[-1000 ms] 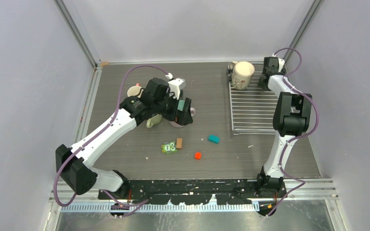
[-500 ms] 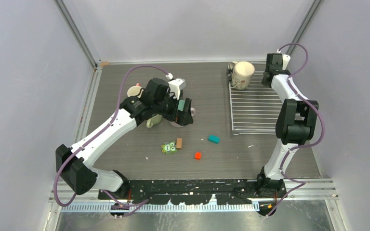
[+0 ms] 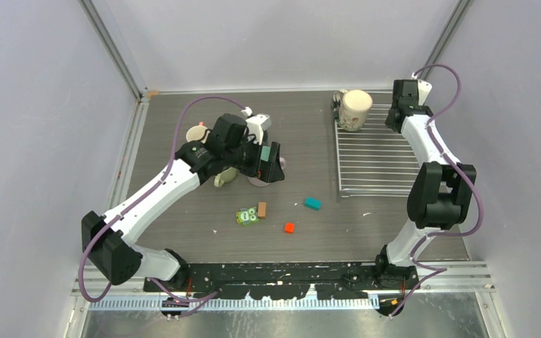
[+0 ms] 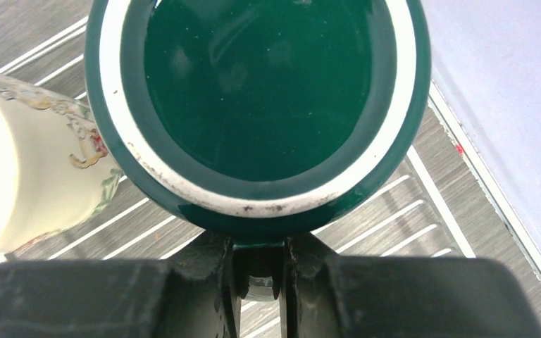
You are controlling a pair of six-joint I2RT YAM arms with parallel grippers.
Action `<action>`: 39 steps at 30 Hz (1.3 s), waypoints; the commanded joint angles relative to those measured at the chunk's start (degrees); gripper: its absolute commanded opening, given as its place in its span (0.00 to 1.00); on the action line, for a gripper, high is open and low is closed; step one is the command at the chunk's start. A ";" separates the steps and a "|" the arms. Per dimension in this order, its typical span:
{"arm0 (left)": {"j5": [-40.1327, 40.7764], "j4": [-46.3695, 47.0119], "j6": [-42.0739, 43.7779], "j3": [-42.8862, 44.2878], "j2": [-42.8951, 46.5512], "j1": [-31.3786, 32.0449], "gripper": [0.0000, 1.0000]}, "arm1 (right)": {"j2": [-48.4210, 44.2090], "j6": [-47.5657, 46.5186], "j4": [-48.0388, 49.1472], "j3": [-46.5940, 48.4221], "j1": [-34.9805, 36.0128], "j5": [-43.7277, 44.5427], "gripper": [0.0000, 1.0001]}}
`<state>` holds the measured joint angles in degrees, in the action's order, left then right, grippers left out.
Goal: Unload the cups from the dish rack
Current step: Unload the cup from the dish rack.
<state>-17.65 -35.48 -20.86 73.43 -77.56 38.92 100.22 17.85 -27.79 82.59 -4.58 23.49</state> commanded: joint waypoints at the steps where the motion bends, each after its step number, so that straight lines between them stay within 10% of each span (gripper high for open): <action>1: -1.86 3.33 -1.93 0.68 1.33 -0.58 1.00 | -8.83 2.94 1.47 1.80 0.60 2.83 0.01; 21: -8.67 15.13 -18.06 -1.44 3.46 -7.92 1.00 | -26.10 6.41 -11.84 4.51 18.00 -0.55 0.01; 39: -14.95 43.60 -42.10 -3.33 -2.99 -17.84 1.00 | -21.95 15.16 -4.65 9.08 35.39 -15.84 0.01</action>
<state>-30.35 -2.90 -56.38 70.61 -78.98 21.91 77.69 29.71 -41.65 87.02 29.50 11.90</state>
